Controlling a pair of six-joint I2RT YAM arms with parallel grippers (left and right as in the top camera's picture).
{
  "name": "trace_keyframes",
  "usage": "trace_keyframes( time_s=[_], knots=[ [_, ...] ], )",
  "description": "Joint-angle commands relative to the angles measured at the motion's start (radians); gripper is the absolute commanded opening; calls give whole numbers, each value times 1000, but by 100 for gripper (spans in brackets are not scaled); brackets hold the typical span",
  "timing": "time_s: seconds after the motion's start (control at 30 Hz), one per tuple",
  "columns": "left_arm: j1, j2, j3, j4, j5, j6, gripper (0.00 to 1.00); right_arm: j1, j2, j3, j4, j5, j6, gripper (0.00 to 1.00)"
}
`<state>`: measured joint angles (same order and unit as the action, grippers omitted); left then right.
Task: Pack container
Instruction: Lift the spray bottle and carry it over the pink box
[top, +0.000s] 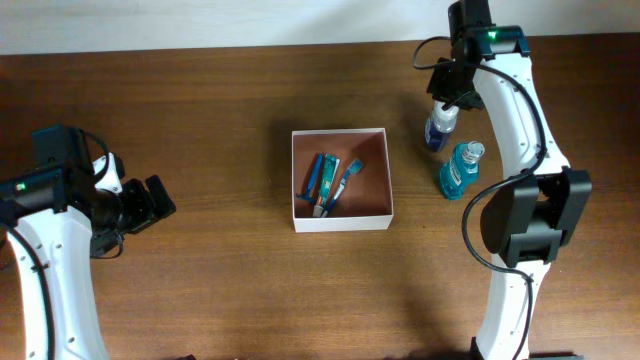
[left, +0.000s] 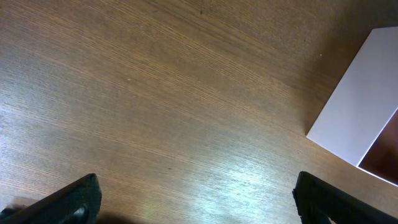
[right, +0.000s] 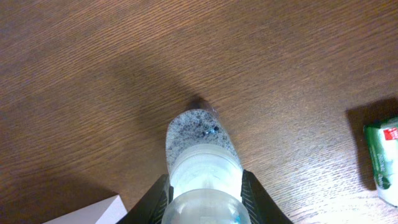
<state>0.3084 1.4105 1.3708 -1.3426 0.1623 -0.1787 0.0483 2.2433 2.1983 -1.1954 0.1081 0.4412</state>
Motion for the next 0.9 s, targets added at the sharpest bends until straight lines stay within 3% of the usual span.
trace_keyframes(
  time_s=[0.0,0.13,0.57,0.87],
  knots=[
    [5,-12,1,0,10,9,99,-5,2,13,4,17,-8,23],
    [5,-12,1,0,10,9,99,-5,-9,19,4,18,-42,18],
    [5,-12,1,0,10,9,99,-3,-16,294,-159,14,-71,18],
    [5,-12,1,0,10,9,99,-1,-21,545,-336,-214,-124,19]
  ],
)
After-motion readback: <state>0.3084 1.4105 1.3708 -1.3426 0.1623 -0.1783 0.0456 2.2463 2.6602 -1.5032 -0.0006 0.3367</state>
